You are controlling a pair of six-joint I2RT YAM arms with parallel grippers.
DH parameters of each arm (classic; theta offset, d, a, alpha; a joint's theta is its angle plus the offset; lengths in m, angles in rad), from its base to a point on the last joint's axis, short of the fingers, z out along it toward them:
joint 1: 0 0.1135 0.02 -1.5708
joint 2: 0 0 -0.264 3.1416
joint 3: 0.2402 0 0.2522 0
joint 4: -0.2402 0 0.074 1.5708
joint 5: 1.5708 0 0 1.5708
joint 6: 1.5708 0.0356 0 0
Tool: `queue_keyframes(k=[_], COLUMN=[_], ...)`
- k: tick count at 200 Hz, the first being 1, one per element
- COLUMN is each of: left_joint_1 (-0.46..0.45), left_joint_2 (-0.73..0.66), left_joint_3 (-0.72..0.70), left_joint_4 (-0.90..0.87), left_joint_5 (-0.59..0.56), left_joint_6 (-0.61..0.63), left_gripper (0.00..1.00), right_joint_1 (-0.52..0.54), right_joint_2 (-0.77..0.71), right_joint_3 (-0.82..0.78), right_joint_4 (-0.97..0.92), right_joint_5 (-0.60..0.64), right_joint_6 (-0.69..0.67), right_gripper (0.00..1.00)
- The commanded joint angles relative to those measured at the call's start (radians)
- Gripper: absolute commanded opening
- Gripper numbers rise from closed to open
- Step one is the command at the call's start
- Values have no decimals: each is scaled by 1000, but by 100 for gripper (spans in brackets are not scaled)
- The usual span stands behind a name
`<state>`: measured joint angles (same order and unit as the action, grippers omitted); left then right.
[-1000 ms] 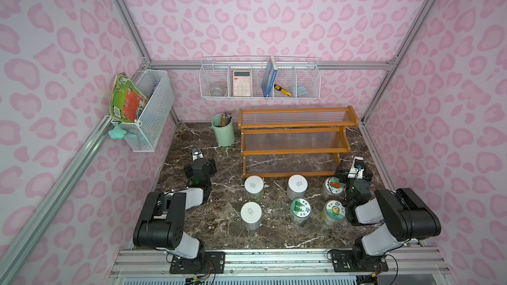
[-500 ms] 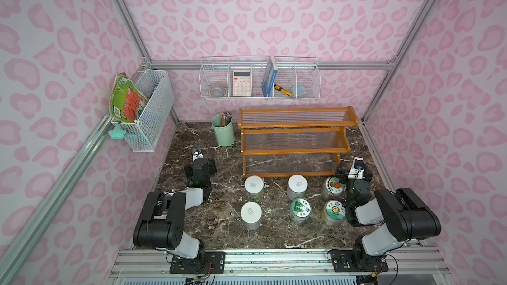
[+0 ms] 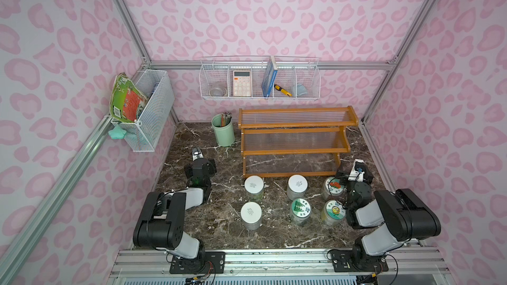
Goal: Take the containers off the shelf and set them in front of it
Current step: Reset both arms
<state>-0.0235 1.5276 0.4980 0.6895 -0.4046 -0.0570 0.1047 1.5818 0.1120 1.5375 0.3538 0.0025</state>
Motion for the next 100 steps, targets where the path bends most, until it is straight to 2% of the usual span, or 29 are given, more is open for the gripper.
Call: queue_keyframes(k=[1, 100], left_joint_1=[1, 2], left_joint_2=[3, 2], left_joint_3=[8, 10], left_joint_4=[-13, -13], left_joint_5=[5, 4], left_joint_6=[-4, -4], left_gripper=[91, 91], right_joint_1=[1, 1], right_joint_2=[1, 0], right_joint_3=[4, 16], right_joint_4=[26, 3], right_joint_5=[6, 8], right_joint_6=[-1, 0], right_gripper=[99, 99])
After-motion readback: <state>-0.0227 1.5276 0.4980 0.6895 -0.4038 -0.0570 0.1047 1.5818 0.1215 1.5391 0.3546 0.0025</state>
